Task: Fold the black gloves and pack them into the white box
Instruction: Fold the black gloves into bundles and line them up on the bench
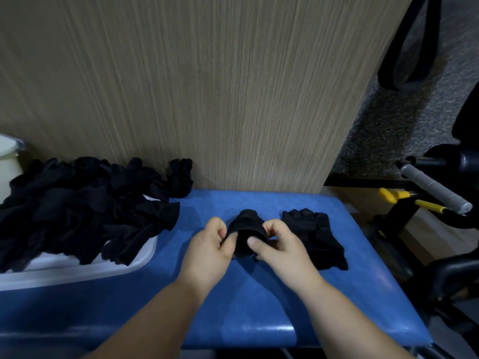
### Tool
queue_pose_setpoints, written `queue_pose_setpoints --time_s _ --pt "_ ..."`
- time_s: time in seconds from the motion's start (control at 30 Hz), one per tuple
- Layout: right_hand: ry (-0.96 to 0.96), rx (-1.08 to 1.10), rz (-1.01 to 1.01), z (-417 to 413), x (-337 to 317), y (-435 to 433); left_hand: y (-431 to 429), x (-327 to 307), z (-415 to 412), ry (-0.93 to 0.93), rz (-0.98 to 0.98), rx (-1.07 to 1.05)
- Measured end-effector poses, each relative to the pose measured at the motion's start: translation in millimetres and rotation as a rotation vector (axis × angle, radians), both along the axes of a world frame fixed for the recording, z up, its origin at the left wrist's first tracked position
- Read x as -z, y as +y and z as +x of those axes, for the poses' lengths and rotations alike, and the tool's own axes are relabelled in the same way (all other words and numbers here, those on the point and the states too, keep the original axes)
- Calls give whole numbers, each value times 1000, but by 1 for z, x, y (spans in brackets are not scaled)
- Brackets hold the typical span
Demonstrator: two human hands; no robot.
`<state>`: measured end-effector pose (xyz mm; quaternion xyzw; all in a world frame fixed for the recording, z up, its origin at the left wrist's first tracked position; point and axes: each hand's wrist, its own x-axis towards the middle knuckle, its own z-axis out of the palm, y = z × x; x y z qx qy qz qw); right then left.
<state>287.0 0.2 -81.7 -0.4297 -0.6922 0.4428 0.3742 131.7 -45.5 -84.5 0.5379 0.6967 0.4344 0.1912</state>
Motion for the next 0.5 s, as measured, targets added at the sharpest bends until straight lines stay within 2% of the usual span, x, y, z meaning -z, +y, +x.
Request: queue_pose_setpoints --time_s 0.1,0.37,0.5 --pt "-21 -30 20 -1 0 0 0 -3 0 -79 -47 -17" --pt "-16 235 111 -2 2 4 -3 0 2 -146 -86 100" --pt "-22 203 135 1 6 6 -1 -5 -4 -364 -101 102"
